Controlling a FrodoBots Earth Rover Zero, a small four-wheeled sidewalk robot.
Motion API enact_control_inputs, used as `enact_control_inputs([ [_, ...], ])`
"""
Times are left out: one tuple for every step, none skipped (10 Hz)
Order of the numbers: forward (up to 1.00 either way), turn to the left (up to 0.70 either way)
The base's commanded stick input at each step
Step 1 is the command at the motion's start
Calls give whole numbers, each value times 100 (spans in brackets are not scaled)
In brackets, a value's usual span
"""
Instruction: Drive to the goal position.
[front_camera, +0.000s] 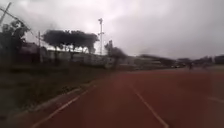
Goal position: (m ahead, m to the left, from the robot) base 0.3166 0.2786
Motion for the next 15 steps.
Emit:
enact_control_inputs([
  [50, 0],
  [50, 0],
  [50, 0],
  [50, 0],
  [50, 0],
  [50, 0],
  [50, 0],
  [50, 0],
  [50, 0],
  [50, 0],
  [50, 0],
  [50, 0],
  [50, 0],
  [50, 0],
  [50, 0],
])
